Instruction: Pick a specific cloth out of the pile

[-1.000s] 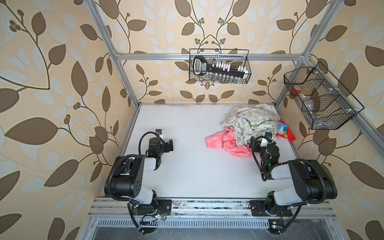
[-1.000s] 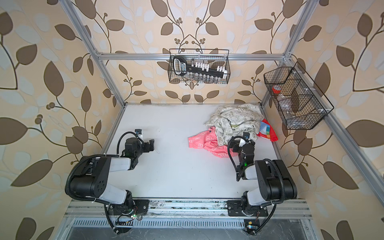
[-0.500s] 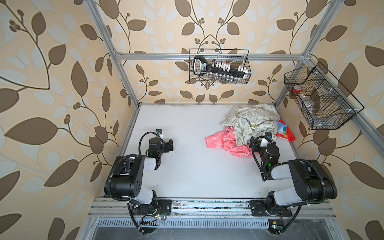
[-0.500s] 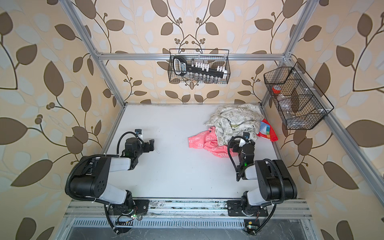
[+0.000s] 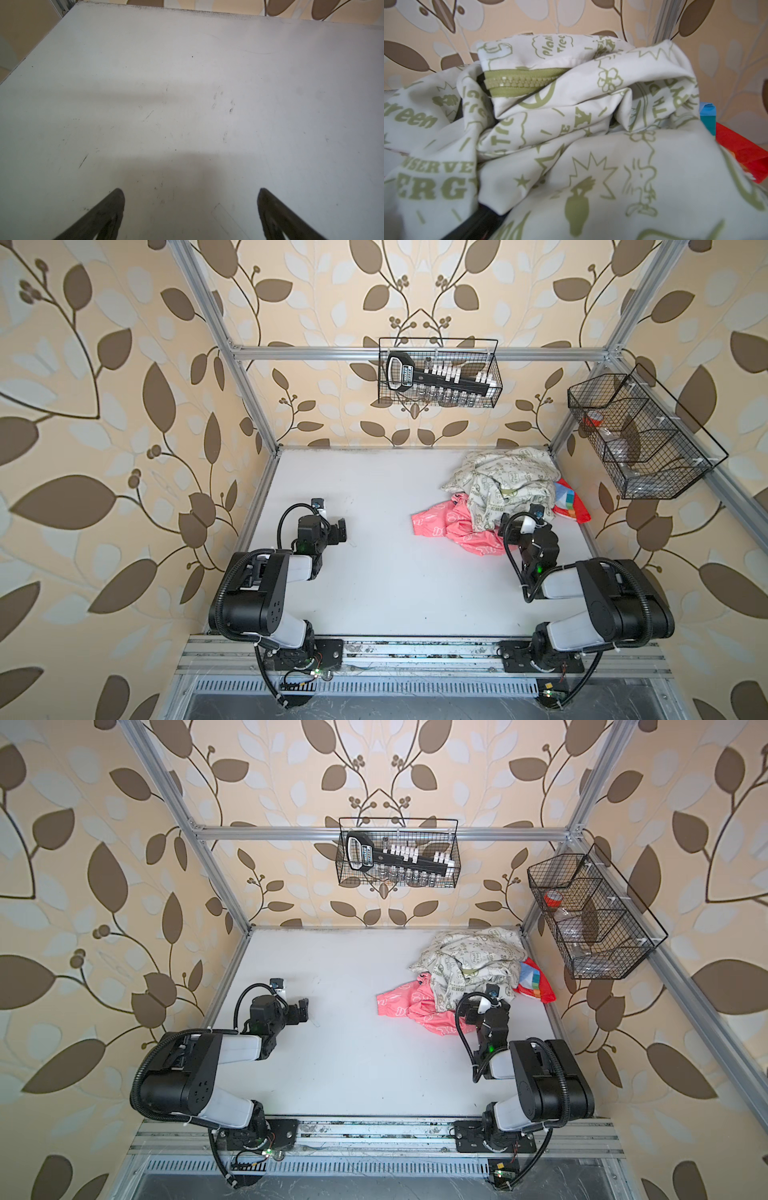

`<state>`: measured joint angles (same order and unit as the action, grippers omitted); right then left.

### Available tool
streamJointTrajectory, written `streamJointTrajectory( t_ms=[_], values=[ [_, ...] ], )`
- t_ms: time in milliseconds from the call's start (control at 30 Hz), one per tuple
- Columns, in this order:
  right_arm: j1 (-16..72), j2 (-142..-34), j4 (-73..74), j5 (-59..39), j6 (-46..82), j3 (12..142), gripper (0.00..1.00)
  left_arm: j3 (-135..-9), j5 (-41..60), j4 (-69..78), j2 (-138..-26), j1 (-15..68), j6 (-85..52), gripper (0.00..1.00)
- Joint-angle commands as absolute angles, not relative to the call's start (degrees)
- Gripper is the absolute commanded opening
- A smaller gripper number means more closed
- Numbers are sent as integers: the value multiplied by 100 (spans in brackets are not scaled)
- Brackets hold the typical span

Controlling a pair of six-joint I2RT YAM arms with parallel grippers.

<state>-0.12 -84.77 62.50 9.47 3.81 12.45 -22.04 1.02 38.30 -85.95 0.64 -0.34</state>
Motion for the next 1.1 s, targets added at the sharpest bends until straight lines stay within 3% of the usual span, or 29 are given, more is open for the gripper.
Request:
streamJointTrajectory(
  t_ms=[0,267,467,733,1067],
  values=[
    [-7,-8078,5603,1248,540,1611,99,-2648,56,3260,-8321,0,3,99],
    [108,-7344,3351,1564,998,2205,100,-2921,224,1907,-7268,26,-346,99],
    [706,-6811,1443,2963,1494,2817,99,-3232,1536,1000,-6334,74,-566,99],
    [787,-6298,-639,3001,1710,3906,100,-3803,3452,551,-6252,426,-640,99],
    [827,-6169,-1933,2229,1749,4714,99,-4362,5436,-397,-6708,976,215,99]
  ],
)
